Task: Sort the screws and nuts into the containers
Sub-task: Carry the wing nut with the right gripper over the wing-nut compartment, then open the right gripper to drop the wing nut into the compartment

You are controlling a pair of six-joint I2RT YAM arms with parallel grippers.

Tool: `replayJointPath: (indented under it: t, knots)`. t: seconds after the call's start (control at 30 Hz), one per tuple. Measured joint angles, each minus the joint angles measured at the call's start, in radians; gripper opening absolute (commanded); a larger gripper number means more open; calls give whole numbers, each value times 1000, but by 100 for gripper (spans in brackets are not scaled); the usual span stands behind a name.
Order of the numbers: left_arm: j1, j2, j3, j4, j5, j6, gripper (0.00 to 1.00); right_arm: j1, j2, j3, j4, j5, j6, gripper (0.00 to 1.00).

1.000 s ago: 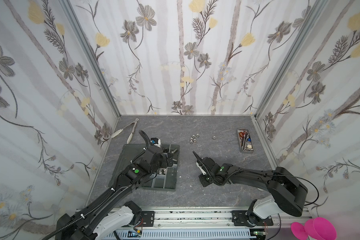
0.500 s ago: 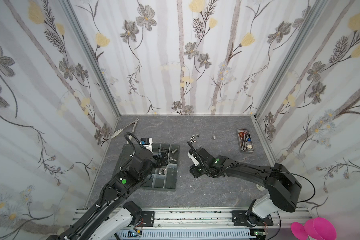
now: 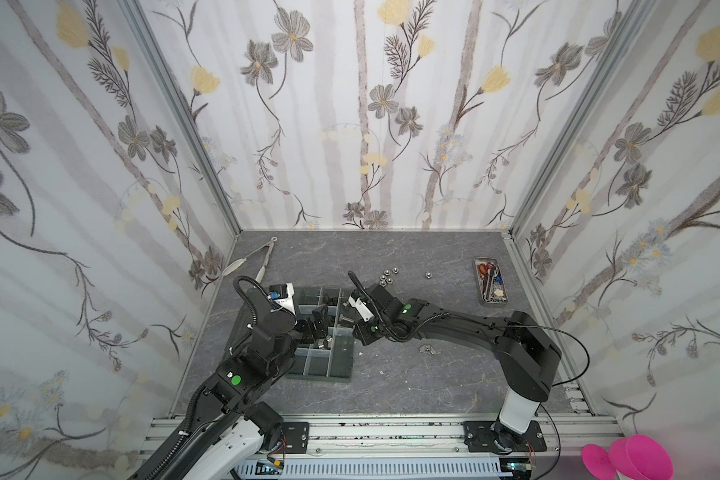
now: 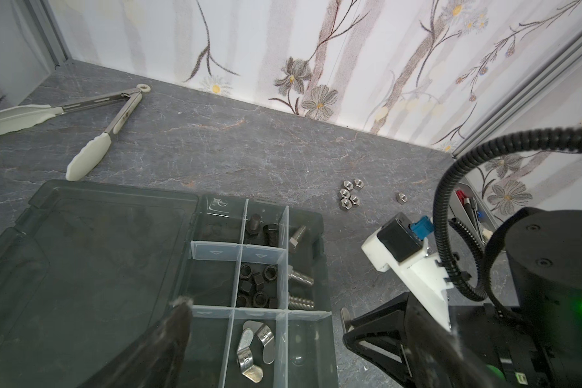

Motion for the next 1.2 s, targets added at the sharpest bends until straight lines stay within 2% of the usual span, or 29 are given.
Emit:
replayJointPath:
  t: [0.63, 0.8, 1.07, 1.2]
  knots:
    - [0, -39, -15, 27, 26, 26, 100, 58, 242, 313, -40, -82, 5, 14]
    - [3, -39, -15, 27, 31, 26, 100, 59, 277, 351, -52, -93, 11, 20]
    - [8, -25, -15, 27, 46, 30, 100, 59, 294, 363, -53, -105, 11, 36]
    - [9, -6, -14, 27, 56, 30, 100, 59, 293, 362, -53, -107, 11, 39]
